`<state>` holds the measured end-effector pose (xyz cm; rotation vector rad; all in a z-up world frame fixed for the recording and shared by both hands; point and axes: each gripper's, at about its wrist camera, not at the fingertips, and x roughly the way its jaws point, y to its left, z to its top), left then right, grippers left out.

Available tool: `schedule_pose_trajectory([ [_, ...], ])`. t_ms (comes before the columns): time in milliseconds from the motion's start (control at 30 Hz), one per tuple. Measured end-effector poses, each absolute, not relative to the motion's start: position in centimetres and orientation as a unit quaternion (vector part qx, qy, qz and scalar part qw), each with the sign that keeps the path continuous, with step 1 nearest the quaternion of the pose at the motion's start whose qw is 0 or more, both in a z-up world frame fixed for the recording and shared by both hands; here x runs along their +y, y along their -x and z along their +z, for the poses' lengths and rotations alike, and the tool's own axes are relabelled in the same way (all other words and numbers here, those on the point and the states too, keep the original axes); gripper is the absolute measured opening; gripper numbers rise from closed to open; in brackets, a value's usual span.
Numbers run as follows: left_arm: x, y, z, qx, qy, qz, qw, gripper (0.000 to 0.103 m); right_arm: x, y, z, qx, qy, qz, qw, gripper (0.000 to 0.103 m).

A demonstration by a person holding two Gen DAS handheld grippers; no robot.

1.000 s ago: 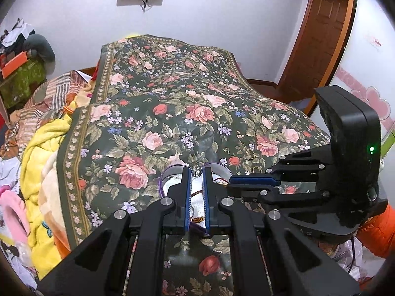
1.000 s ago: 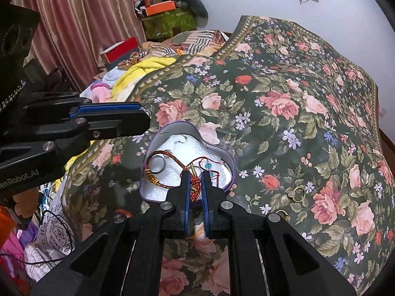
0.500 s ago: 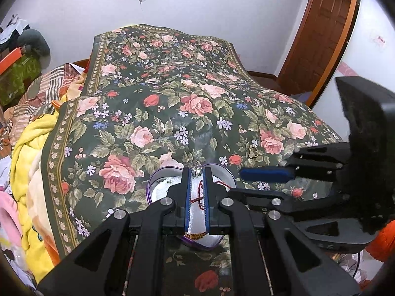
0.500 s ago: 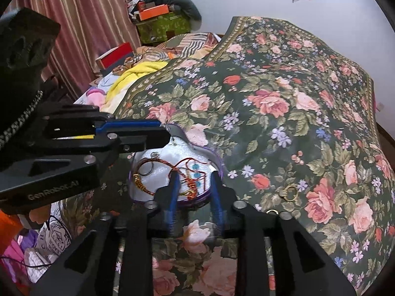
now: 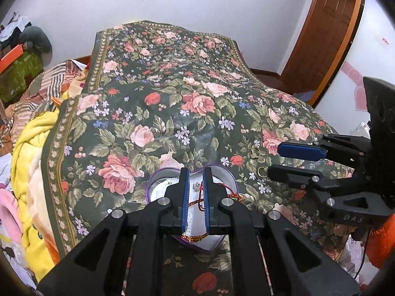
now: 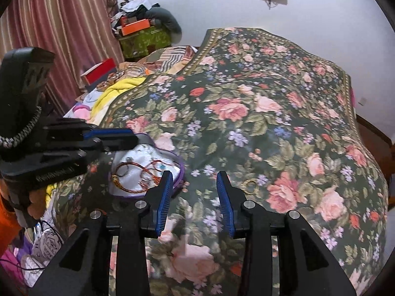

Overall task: Organize jewelry
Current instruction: 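Lower the orange bracelet into the heart tin and open both grippers, then move the left gripper to a gold ring and close on it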

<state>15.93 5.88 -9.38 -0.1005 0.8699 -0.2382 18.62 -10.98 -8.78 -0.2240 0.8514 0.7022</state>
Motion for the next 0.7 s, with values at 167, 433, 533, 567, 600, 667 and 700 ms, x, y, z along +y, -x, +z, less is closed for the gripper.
schedule_pose_trajectory([
  [167,5.8,-15.0,-8.5,0.414,0.046,-0.111,0.902,0.007,-12.5,-18.5,-8.5,0.404,0.099,0.318,0.852,0.033],
  [433,2.9,-12.9,-7.6,0.401,0.013,-0.121,0.908,0.007,-15.3,-17.6,-8.3,0.406,0.093,0.293,0.861,0.033],
  [533,1.3,-12.3,-7.7,0.399,0.006,-0.134,0.907,0.011,-16.4,-17.3,-8.4,0.408,0.089,0.284,0.863,0.034],
  [567,0.8,-12.2,-7.8,0.4,0.005,-0.139,0.906,0.014,-16.9,-17.2,-8.5,0.41,0.087,0.282,0.863,0.034],
  [600,0.3,-12.2,-7.8,0.401,0.006,-0.144,0.905,0.017,-17.4,-17.1,-8.5,0.411,0.084,0.28,0.863,0.034],
  [667,-0.8,-12.5,-8.2,0.406,0.006,-0.152,0.901,0.018,-18.0,-17.0,-8.6,0.413,0.082,0.276,0.864,0.034],
  [700,-1.5,-12.7,-8.4,0.409,0.006,-0.156,0.899,0.018,-18.4,-17.0,-8.7,0.413,0.081,0.274,0.864,0.034],
])
